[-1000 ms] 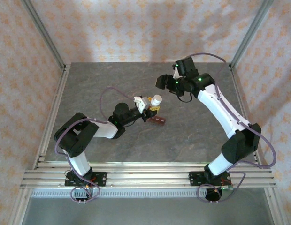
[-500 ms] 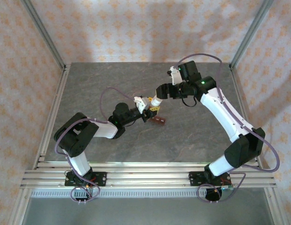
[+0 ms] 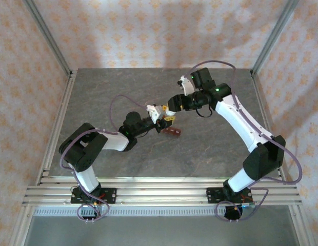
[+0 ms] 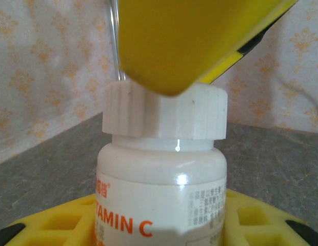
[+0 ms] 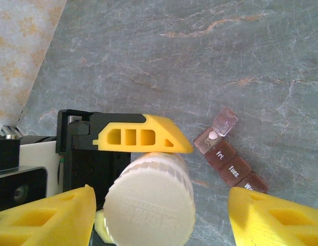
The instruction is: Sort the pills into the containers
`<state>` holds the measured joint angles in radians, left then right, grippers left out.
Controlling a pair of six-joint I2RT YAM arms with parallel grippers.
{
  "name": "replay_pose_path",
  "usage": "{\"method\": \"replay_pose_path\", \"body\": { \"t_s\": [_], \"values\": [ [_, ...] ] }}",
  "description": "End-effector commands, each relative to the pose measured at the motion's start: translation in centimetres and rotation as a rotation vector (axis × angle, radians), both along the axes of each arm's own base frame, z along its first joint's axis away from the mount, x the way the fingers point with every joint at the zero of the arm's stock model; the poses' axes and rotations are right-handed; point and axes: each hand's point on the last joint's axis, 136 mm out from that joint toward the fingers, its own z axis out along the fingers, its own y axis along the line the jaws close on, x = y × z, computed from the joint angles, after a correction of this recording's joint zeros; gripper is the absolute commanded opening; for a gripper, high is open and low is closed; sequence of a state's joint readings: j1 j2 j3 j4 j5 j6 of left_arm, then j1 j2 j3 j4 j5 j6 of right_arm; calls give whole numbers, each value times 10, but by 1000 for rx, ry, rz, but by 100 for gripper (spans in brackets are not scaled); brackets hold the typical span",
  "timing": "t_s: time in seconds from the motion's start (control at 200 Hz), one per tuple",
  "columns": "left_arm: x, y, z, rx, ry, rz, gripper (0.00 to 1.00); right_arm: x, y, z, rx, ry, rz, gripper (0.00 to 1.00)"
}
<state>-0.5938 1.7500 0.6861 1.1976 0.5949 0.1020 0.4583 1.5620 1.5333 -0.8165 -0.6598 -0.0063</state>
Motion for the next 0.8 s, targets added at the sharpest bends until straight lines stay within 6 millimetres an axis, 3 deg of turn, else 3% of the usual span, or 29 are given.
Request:
{"method": "replay_pose_path", "body": {
  "t_s": [0.0, 0.19, 0.39, 0.576, 0.731, 0.796],
  "values": [
    [-2, -4, 29, -57, -78, -19, 0, -6, 3, -8, -13, 27, 32, 65],
    [-3, -4, 30, -56, -79, -19, 0, -3, 3, -15, -26, 47, 11, 41],
    [-2, -2, 30, -56, -83, -9, 0, 7, 4, -27, 7, 128, -141, 31],
    [3, 1, 31, -55, -87, 25, 0, 17, -3, -42, 15, 205, -437, 28],
    [5, 2, 30, -52, -89, 37, 0, 16, 3, -42, 61, 211, -505, 30],
    [5, 2, 28, -50, -85, 38, 0, 18, 3, -38, 55, 203, -496, 36]
  ]
}}
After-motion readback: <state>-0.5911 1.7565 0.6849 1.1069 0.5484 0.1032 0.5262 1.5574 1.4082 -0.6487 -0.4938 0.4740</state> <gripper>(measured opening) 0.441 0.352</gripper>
